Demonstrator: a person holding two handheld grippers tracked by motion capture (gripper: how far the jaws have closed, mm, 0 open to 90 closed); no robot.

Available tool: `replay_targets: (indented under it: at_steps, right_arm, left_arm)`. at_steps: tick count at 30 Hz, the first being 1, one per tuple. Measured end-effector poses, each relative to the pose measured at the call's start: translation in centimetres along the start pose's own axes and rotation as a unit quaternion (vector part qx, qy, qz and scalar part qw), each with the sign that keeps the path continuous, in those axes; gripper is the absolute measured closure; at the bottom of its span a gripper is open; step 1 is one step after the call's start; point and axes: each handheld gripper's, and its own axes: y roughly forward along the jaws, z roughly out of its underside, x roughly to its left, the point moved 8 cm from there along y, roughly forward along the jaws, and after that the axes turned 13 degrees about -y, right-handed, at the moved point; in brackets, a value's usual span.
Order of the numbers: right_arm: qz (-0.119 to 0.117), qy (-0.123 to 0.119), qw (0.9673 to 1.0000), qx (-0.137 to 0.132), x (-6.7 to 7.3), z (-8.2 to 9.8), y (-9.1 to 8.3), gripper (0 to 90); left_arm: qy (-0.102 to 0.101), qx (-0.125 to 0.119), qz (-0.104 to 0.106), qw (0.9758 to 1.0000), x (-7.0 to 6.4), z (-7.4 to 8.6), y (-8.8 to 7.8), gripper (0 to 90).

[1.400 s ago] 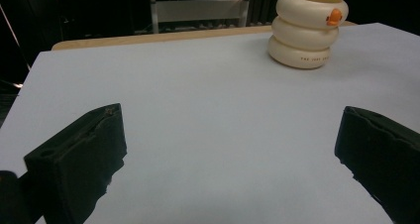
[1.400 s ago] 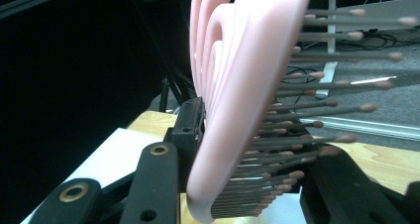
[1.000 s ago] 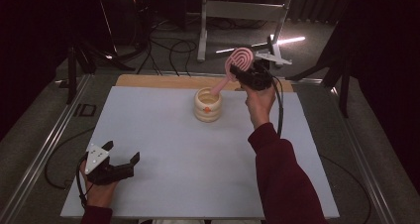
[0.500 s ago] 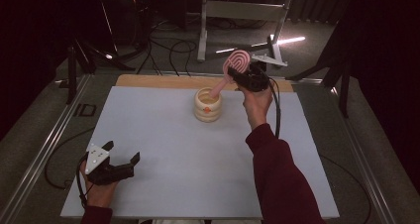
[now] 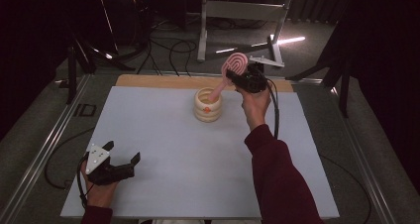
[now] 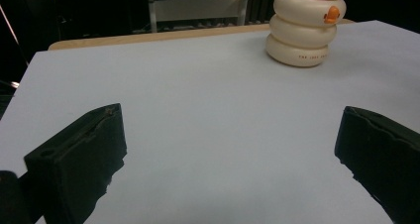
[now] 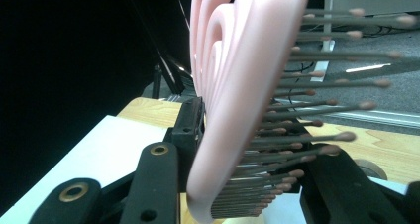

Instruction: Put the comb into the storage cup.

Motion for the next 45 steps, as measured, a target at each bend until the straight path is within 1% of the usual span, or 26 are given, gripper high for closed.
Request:
replay_targets:
  at_steps: [15,19,30,45]
  right_arm:
    - [-0.005,0.000,0.9999,0.009,0.6,0.6,0.8,63.8]
    - [-0.006,0.003,0.9999,0.009,0.7,0.7,1.0,63.8]
    - [-0.007,0.005,0.9998,0.017,1.0,1.7,1.8,63.8]
    - [-0.011,0.008,0.9996,0.024,1.5,2.6,2.8,63.8]
  left_arm:
    - [0.001,0.000,0.000,1.0000,0.0,0.0,0.0,0.1]
    - [0.001,0.000,0.000,1.0000,0.0,0.0,0.0,0.1]
    - [0.001,0.001,0.000,1.0000,0.0,0.0,0.0,0.1]
    - [0.001,0.001,0.001,1.0000,0.0,0.0,0.0,0.1]
